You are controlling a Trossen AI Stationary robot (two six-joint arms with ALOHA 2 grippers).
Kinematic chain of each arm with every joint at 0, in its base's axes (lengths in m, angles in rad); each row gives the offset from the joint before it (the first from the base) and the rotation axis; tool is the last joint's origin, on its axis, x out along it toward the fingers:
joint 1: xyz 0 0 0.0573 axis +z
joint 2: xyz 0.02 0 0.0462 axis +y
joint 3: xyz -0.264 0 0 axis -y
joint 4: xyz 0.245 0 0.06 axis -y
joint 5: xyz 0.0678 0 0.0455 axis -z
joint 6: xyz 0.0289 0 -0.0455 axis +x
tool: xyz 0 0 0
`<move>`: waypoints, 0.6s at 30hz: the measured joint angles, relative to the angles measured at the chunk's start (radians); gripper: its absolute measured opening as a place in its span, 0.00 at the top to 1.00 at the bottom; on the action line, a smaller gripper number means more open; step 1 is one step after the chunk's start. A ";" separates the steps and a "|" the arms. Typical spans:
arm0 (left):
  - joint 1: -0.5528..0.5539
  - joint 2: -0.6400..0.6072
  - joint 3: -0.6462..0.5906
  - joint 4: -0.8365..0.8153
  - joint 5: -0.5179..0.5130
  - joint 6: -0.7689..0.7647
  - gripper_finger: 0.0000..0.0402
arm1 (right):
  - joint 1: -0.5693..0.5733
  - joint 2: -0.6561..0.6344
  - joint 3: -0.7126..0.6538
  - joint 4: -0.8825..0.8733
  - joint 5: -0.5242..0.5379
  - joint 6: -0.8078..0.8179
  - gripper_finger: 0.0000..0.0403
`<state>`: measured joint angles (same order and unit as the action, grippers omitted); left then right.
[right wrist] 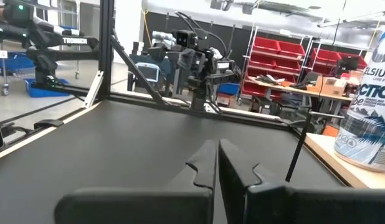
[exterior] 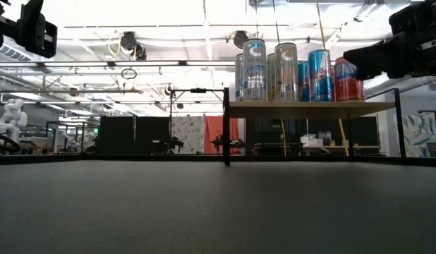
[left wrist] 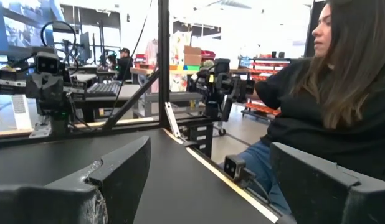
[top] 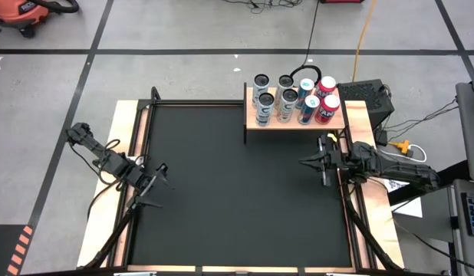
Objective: Place canned beverage on shelf
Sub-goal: Return to Home Position
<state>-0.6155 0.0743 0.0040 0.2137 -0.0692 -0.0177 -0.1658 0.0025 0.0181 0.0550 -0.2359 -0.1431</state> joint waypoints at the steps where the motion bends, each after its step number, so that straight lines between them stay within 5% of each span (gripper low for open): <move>1: 0.000 -0.007 0.000 0.000 0.000 0.000 0.17 | 0.000 0.000 0.000 0.000 0.000 0.000 1.00; 18: 0.000 -0.074 0.000 -0.049 -0.019 0.000 0.17 | 0.117 0.000 -0.002 0.000 -0.001 0.000 1.00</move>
<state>-0.6155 0.0006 0.0040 0.1642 -0.0882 -0.0181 -0.0490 0.0025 0.0158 0.0555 -0.2368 -0.1432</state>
